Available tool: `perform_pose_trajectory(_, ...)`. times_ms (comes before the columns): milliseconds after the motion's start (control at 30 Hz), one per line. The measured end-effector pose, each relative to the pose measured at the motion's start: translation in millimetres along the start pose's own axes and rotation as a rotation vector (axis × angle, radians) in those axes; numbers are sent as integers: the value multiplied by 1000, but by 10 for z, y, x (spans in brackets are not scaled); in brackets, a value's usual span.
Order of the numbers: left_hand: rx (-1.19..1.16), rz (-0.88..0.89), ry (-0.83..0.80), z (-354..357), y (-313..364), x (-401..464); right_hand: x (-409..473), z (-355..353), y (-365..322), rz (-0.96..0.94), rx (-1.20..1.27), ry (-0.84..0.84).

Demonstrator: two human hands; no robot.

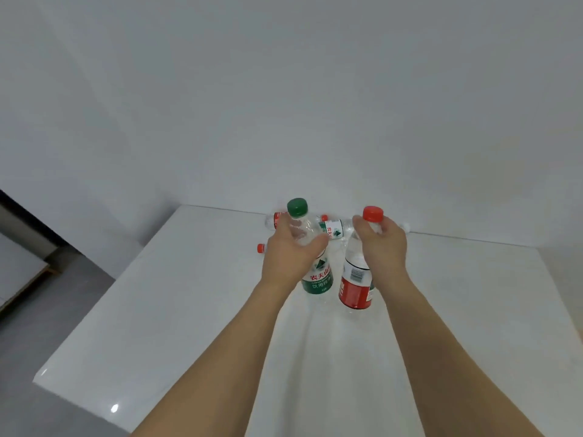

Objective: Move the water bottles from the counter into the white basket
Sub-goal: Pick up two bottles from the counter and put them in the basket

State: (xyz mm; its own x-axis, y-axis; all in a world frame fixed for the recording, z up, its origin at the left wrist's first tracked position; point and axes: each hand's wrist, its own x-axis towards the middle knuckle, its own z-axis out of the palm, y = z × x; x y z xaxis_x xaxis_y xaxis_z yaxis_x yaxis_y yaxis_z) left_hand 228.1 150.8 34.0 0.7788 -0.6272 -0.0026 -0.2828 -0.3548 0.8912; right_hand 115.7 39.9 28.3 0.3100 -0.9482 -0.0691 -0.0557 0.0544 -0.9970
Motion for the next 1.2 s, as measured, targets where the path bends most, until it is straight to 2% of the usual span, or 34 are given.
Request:
perform_pose_trajectory(133,19,140,183,-654,394,-107,-319,318,-705,-103,79,-68)
perform_pose_trajectory(233,40,181,303,-1175,535,-238,-627,559,-1148,-157,132,-147)
perform_pose_trajectory(433,108,233,384,-2326,563,-434,-1341,1177,-1743,-223,229,-192)
perform_pose_trajectory(767,116,294,484,-4402,-14,-703,-2652,2741,-2085,-239,355,-177)
perform_pose_trajectory(1200,165,287,629,-6272,-728,-684,-3491,4535,-2328,-270,400,-317)
